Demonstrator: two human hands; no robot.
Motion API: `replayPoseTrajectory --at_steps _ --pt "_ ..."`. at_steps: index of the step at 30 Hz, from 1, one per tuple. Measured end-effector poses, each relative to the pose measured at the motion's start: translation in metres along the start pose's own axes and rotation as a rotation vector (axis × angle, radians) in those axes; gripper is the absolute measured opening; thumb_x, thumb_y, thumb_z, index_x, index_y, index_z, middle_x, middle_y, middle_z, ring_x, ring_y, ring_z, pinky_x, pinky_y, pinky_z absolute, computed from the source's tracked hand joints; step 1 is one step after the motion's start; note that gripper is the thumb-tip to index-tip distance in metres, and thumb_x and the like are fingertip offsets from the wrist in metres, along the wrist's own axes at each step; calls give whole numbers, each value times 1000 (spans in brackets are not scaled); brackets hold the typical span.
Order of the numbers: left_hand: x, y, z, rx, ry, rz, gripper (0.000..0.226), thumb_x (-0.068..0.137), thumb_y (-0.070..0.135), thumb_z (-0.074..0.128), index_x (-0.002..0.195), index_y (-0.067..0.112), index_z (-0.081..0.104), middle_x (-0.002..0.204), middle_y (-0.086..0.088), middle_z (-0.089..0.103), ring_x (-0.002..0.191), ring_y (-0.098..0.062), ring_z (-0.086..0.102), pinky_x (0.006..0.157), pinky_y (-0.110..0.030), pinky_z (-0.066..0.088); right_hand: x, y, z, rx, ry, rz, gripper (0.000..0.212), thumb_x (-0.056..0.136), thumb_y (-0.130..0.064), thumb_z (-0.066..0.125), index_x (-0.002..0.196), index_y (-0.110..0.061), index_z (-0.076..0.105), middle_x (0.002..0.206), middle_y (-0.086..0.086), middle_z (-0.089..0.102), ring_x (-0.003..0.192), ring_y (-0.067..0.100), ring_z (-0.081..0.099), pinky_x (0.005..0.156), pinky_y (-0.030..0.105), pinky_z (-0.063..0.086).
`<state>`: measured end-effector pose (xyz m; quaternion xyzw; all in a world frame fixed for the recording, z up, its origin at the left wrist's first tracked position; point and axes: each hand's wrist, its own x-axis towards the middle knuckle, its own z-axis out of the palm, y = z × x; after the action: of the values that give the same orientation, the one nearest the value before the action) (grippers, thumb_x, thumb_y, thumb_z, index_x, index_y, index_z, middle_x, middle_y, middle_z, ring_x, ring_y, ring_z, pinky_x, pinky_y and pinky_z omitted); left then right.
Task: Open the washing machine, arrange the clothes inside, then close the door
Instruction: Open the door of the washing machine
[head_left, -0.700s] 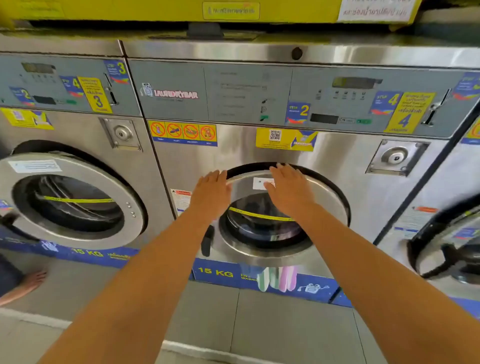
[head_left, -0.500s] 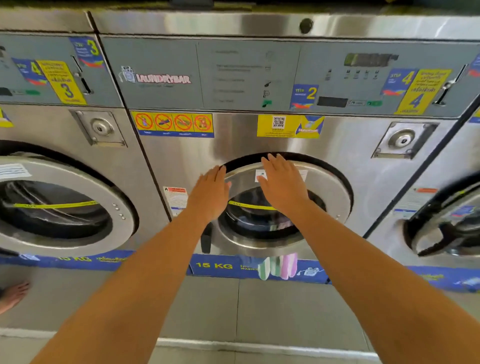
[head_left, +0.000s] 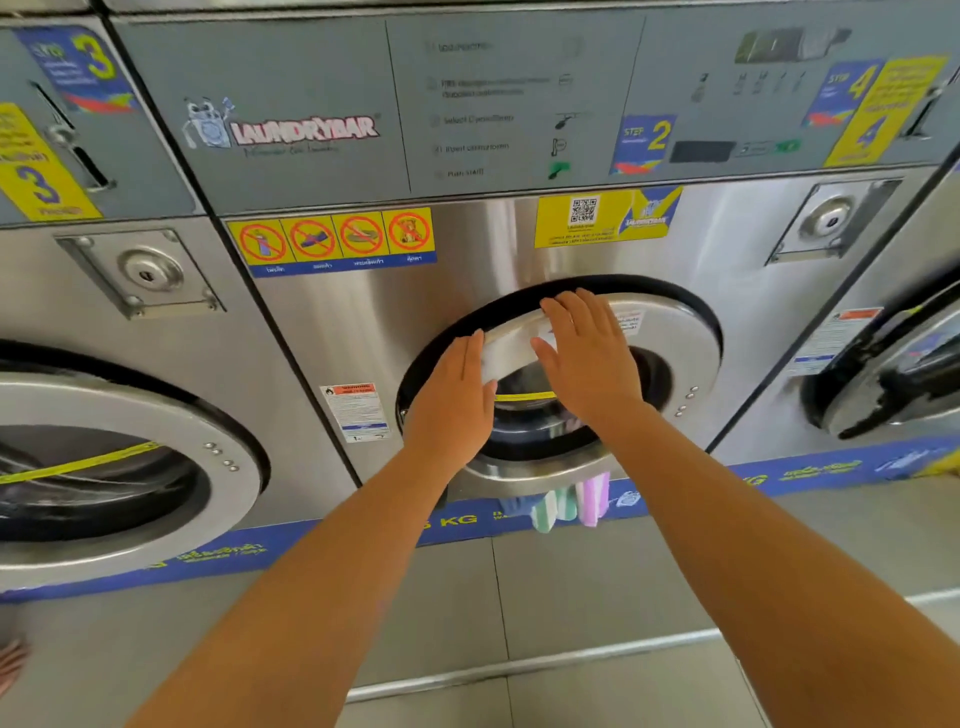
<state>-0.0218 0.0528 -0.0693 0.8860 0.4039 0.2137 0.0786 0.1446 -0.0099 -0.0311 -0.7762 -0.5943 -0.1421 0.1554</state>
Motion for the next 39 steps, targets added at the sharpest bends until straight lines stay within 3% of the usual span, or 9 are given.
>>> replayPoseTrajectory --at_steps 4,11,14,18,25,28,31,35,39 --pt "-7 0 -4 -44 34 34 58 99 34 44 149 15 23 148 -6 40 134 -22 43 103 -31 45 -8 -8 -1 59 42 55 52 99 -39 32 135 -5 50 139 16 51 136 35 39 115 48 31" --pt "-28 -8 -3 -125 -13 139 57 98 42 36 149 22 20 149 -3 38 133 -24 45 93 -38 56 -32 -4 -6 112 134 41 35 101 -29 43 126 -8 56 131 12 56 130 31 45 113 46 33" --pt "-30 -2 -8 -129 -19 205 59 98 48 20 150 21 22 152 -2 36 138 -21 39 102 -38 49 -49 4 -9 128 138 21 32 102 -26 43 126 -10 55 132 9 55 132 28 42 115 44 31" --pt "-44 22 -11 -195 -74 295 52 102 36 25 152 20 20 156 -1 31 144 -18 27 115 -34 30 -75 13 -18 181 149 20 32 102 -27 41 126 -11 55 135 7 54 137 26 37 117 41 29" --pt "-89 72 5 -341 -154 283 56 101 41 28 152 28 8 146 -3 44 127 -20 51 101 -43 49 -119 37 -37 294 104 28 42 103 -33 27 131 -13 52 145 3 46 145 19 26 118 38 28" --pt "-109 101 -3 -414 -152 336 61 100 25 43 150 22 7 142 -9 47 120 -20 55 103 -35 46 -143 44 -44 355 102 69 44 105 -30 27 141 -15 45 154 -1 35 147 13 19 119 35 25" --pt "-120 122 -11 -446 -90 450 63 97 15 51 146 21 12 148 -18 38 130 -21 41 106 -32 35 -170 50 -54 440 53 148 48 105 -34 25 150 -21 31 159 -6 24 147 11 19 119 34 24" --pt "-115 125 0 -203 -162 570 60 101 43 25 152 18 9 162 -3 12 150 -14 8 121 -31 12 -205 55 -72 499 58 193 46 106 -31 28 151 -20 28 157 -3 29 144 12 27 119 36 27" --pt "-116 144 3 -118 -140 614 55 102 36 24 152 17 16 161 4 11 150 -16 6 122 -33 10 -241 60 -82 531 43 315 53 102 -42 27 151 -23 24 157 -4 30 143 14 30 117 34 28"
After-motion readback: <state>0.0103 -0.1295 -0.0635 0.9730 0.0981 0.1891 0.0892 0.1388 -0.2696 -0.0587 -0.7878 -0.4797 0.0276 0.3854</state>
